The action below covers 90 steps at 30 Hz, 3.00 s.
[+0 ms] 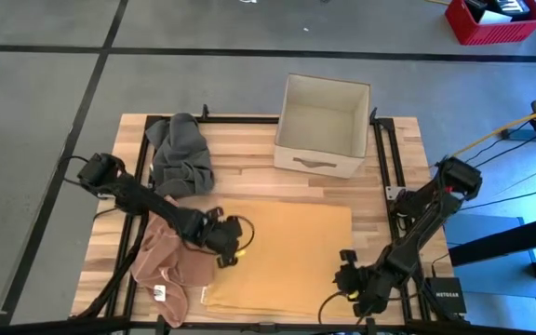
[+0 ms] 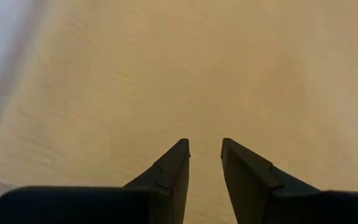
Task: Fold towel
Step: Fold the yellow towel
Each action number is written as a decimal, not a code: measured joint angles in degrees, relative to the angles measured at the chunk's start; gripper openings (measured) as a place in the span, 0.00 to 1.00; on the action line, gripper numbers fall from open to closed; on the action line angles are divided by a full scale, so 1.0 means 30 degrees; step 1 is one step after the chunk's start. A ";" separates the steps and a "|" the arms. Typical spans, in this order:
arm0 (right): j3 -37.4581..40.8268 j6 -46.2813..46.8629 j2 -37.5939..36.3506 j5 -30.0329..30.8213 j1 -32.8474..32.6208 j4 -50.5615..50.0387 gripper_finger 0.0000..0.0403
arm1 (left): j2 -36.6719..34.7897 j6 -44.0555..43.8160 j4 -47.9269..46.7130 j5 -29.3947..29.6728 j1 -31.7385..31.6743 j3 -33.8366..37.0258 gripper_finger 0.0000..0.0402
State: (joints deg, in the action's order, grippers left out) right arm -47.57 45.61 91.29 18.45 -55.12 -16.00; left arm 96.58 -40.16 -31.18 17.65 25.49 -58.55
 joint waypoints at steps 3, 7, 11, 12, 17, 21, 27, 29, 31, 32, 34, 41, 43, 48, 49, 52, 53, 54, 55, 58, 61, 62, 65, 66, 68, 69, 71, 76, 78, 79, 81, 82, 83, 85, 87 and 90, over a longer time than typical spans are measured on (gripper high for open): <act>0.0007 0.0158 0.1165 -0.0758 -0.0140 -0.0401 0.38 | 0.0723 0.0018 0.0187 0.0002 0.0796 0.0480 0.22; -0.0043 0.0281 0.2068 -0.2290 -0.0137 -0.0413 0.38 | 0.1381 0.0119 -0.0165 0.0239 0.0853 0.1282 0.22; -0.0102 0.0859 0.2179 -0.2701 -0.0235 -0.0797 0.38 | 0.1391 -0.0908 -0.1726 0.0986 0.0389 0.1726 0.22; -0.0102 0.1098 0.2186 -0.2701 -0.0334 -0.0916 0.38 | 0.1330 -0.1170 -0.2149 0.1050 0.0292 0.1774 0.22; -0.0080 0.1630 0.2200 -0.2480 -0.0741 -0.1269 0.38 | 0.1309 -0.1521 -0.2464 0.1111 0.0200 0.1810 0.22; -0.0302 0.1620 0.1982 -0.2185 -0.0694 -0.1664 0.38 | 0.1389 -0.0925 -0.1600 0.0869 0.0186 0.1222 0.22; -0.1556 0.1039 0.0668 -0.1054 -0.0195 -0.2910 0.38 | 0.1000 0.0863 -0.1457 0.0211 0.0610 -0.1577 0.22; -0.1660 0.0677 0.0352 -0.0189 -0.0121 -0.2954 0.38 | 0.0770 0.1133 -0.1395 -0.0010 0.1052 -0.2496 0.22; -0.1687 0.0608 0.0208 0.0826 -0.0115 -0.2721 0.38 | 0.0763 0.0969 -0.1401 -0.0840 0.1601 -0.3098 0.22; -0.1698 0.0595 0.0189 0.1152 -0.0118 -0.2716 0.38 | 0.0763 0.0791 -0.1437 -0.1233 0.1909 -0.3226 0.22; -0.1623 0.0588 0.0305 0.1246 -0.0137 -0.2703 0.38 | 0.0801 0.0088 -0.1498 -0.1906 0.2580 -0.3086 0.22; -0.0776 0.2121 0.0656 -0.0224 -0.0137 -0.3929 0.38 | 0.1784 -0.2213 -0.1600 -0.2111 0.4029 -0.1162 0.22; -0.0483 0.2162 0.0656 -0.0240 -0.0137 -0.3970 0.38 | 0.2193 -0.3009 -0.1006 -0.2369 0.4025 -0.0605 0.22; 0.0569 0.2359 0.0656 -0.0981 -0.0137 -0.4058 0.38 | 0.2281 -0.3064 -0.0270 -0.2957 0.3850 -0.0312 0.22; 0.0738 0.2614 0.0656 -0.1201 -0.0137 -0.4052 0.38 | 0.2264 -0.3053 -0.0306 -0.3085 0.3853 -0.0298 0.22; 0.1069 0.3245 0.0534 -0.2125 -0.0132 -0.4172 0.38 | 0.2257 -0.3326 -0.0880 -0.3283 0.3979 -0.0324 0.22; 0.1078 0.3292 0.0536 -0.2316 -0.0118 -0.4405 0.38 | 0.2256 -0.3484 -0.1205 -0.3463 0.3981 -0.0325 0.22; 0.1071 0.3307 0.0550 -0.2369 -0.0115 -0.4477 0.38 | 0.2252 -0.3562 -0.1285 -0.3619 0.3969 -0.0325 0.22; 0.1078 0.3305 0.0539 -0.2377 -0.0115 -0.4478 0.38 | 0.2253 -0.3577 -0.1268 -0.3723 0.3920 -0.0325 0.22; 0.0901 0.3231 0.0362 -0.2348 -0.0102 -0.4665 0.38 | 0.2094 -0.3484 -0.0604 -0.4225 0.3690 -0.0317 0.22; 0.0393 0.3123 0.0133 -0.2264 -0.0122 -0.5263 0.38 | 0.1998 -0.3172 -0.0626 -0.4957 0.3458 -0.1008 0.22; 0.0104 0.3095 -0.0026 -0.2003 -0.0122 -0.5412 0.38 | 0.1830 -0.2978 -0.0729 -0.4976 0.3420 -0.1258 0.22; -0.0642 0.3085 -0.0363 -0.1637 -0.0137 -0.5695 0.38 | 0.1449 -0.2142 -0.0442 -0.4947 0.3362 -0.2272 0.22; -0.0837 0.3139 -0.0385 -0.1617 -0.0137 -0.5789 0.38 | 0.1331 -0.1728 -0.0617 -0.4887 0.3349 -0.2525 0.22; -0.1218 0.3286 -0.0452 -0.1547 -0.0132 -0.5782 0.38 | 0.1143 -0.0798 -0.0591 -0.4491 0.3340 -0.3020 0.22; -0.1414 0.3296 -0.0492 -0.1511 -0.0106 -0.5751 0.38 | 0.1037 -0.0388 -0.0483 -0.4198 0.3334 -0.3235 0.22; -0.1564 0.3182 -0.0508 -0.1455 0.0145 -0.5721 0.38 | 0.0829 0.0145 -0.0241 -0.3432 0.3264 -0.3436 0.22; -0.1566 0.3211 -0.0469 -0.1290 0.0949 -0.5523 0.39 | 0.1005 0.0133 0.0721 -0.2821 0.3078 -0.3465 0.22; -0.1566 0.3060 -0.0466 -0.1192 0.0943 -0.5055 0.41 | 0.1181 -0.0202 0.0948 -0.3168 0.3071 -0.3459 0.24; -0.1568 0.2803 -0.0466 -0.1197 0.0914 -0.4616 0.43 | 0.1274 -0.0537 0.1231 -0.3372 0.3088 -0.3404 0.26; -0.1574 0.2670 -0.0466 -0.1201 0.0860 -0.3989 0.48 | 0.1648 -0.1030 0.1900 -0.3888 0.3122 -0.3385 0.32; -0.1574 0.2657 -0.0466 -0.1218 0.0847 -0.3657 0.51 | 0.1864 -0.1146 0.2292 -0.4197 0.3154 -0.3385 0.36; -0.1574 0.2657 -0.0466 -0.1406 0.0862 -0.3275 0.53 | 0.2113 -0.1271 0.2756 -0.4539 0.3243 -0.3385 0.39; -0.1574 0.2650 -0.0466 -0.2074 0.0883 -0.2642 0.58 | 0.2562 -0.1009 0.3878 -0.5219 0.3292 -0.3385 0.44; -0.1574 0.2655 -0.0466 -0.2444 0.0876 -0.1723 0.60 | 0.2893 -0.0973 0.4439 -0.5356 0.3362 -0.3529 0.47; -0.1574 0.3021 -0.0466 -0.3006 0.0747 0.0061 0.61 | 0.3295 -0.0686 0.4411 -0.5072 0.3828 -0.4559 0.48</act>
State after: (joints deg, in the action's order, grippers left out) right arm -52.29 54.67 89.89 9.43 -52.88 -15.81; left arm 106.47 -42.22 -17.94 2.43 36.97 -72.23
